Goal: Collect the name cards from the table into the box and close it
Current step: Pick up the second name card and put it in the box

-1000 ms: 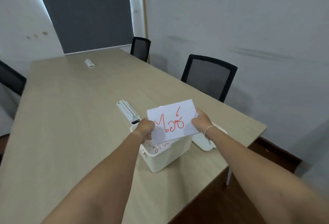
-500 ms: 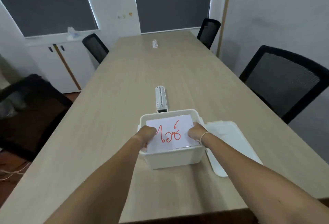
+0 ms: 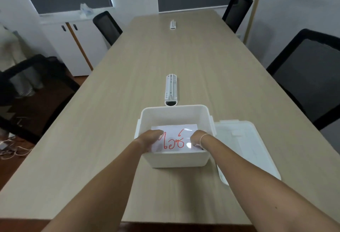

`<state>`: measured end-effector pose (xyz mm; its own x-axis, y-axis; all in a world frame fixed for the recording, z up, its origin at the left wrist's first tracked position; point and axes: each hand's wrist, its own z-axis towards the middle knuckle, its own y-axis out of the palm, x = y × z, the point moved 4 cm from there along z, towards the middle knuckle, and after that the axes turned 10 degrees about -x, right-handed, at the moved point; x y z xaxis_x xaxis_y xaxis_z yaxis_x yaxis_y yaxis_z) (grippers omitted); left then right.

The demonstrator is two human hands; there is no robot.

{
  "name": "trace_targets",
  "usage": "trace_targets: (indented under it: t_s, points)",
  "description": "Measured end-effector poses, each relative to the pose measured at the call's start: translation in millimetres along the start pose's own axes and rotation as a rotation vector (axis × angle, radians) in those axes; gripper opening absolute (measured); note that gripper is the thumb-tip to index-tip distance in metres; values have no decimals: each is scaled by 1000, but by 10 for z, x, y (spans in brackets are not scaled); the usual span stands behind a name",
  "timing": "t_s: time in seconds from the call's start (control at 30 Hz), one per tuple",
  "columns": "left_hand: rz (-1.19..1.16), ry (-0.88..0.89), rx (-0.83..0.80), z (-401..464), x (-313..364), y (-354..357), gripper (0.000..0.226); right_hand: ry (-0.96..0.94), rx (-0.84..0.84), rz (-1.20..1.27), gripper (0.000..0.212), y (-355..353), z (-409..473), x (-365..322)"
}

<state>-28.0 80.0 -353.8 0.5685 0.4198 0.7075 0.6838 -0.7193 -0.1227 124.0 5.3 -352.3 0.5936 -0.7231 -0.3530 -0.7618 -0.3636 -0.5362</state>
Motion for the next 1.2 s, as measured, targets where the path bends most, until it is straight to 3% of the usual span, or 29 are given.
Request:
trace_targets:
  t_s: [0.13,0.4,0.63,0.8,0.87,0.97,1.07,1.2]
  points:
    - [26,-26,-56,60,-1,30,20,-10,14,-101,44,11,31,-30]
    - [35,17,-10,109,-24,-21,23,-30,41,-198,44,142,37,-23]
    - [446,214,150,-155,162,-69,55,-42,307,-49,31,72,-194,72]
    - [890,395,357,-432,54,-24,55,-229,541,-95,35,65,-451,123]
    - [1079,387,451,-458,-30,-42,57,-329,700,-68,35,46,-601,227]
    - [1098,315,498,-484,-173,-86,61,-336,857,9,35,-8,-716,499]
    - [1043,286,485,-501,-295,-119,65,-192,819,151,37,29,-701,849]
    - [947,332,474,-518,-365,-134,67,-59,646,157,44,285,-564,1236]
